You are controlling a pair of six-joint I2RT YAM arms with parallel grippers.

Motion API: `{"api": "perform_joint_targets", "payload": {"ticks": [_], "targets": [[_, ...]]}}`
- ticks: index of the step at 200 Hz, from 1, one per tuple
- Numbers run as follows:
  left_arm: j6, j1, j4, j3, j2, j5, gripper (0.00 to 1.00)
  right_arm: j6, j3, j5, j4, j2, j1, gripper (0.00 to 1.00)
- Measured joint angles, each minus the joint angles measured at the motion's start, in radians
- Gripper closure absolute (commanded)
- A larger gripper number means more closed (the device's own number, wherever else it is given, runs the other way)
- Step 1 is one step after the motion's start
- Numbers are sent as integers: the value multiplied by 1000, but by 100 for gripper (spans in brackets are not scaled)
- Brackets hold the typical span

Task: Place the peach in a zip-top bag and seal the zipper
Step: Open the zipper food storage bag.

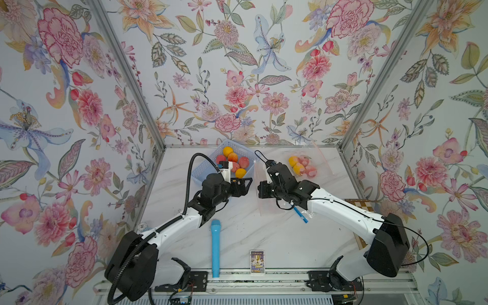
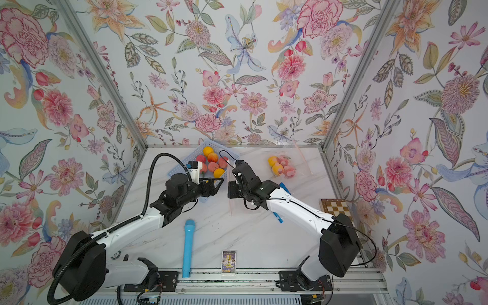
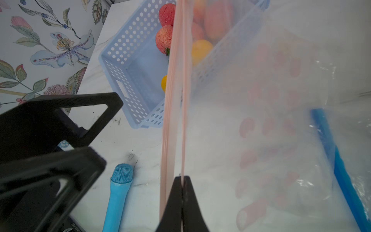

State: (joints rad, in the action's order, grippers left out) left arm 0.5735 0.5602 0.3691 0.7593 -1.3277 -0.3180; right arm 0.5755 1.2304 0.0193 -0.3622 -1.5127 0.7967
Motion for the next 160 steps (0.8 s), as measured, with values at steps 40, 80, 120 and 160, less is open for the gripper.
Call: {"api": "perform_joint_targets", "payload": {"ticks": [40,80,120,160], "targets": [[-1,19,14,42,-50,-24,20,-4,0,19,43,0,0,100],[-17,35,10,62,-88,-26,31,-4,0,19,70,0,0,100],[-32,36,-2,87,-134,-11,49,-12,2,27,69,0,0,100],[-56,45,-22,126,-166,11,75,-30,37,76,66,0,20,100]]}}
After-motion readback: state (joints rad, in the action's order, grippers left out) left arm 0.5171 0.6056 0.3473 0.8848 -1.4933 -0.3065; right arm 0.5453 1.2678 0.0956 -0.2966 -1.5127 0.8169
